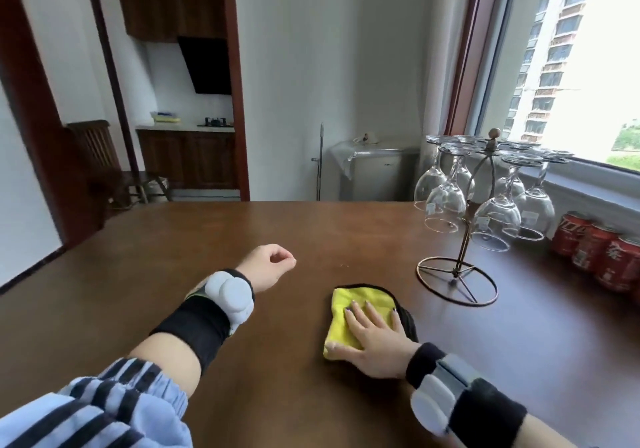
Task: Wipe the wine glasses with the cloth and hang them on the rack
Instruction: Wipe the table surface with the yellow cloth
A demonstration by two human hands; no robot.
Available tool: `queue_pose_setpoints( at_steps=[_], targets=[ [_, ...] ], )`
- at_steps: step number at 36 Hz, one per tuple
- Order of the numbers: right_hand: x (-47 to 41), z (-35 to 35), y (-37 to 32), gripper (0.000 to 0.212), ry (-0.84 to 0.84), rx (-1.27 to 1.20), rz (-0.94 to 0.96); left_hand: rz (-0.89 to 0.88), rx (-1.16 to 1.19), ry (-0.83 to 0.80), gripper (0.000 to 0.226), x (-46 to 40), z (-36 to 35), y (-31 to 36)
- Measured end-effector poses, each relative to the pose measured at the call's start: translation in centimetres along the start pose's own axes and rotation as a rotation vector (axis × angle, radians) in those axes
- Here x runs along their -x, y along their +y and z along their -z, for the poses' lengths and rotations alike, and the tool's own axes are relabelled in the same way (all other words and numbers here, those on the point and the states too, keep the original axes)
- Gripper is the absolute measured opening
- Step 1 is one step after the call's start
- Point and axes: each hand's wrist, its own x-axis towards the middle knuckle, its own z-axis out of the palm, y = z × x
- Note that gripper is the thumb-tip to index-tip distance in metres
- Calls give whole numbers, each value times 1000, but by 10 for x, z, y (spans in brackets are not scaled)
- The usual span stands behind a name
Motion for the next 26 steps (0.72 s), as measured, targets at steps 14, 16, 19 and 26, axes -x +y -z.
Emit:
queue_pose_setpoints(
  at_steps=[14,16,19,26],
  targets=[
    [-103,35,30,65,97,-42,-292,206,-645,-301,77,36,45,-89],
    [-120,43,47,65,84,-49,-369,207,-619,-273,64,30,53,-96],
    [-154,55,58,66,62,-58,-425,234,-643,-227,54,15,70,-118],
    [-216,69,45,77,88,-52,-493,274,-796,-249,50,-14,96,-136]
  ],
)
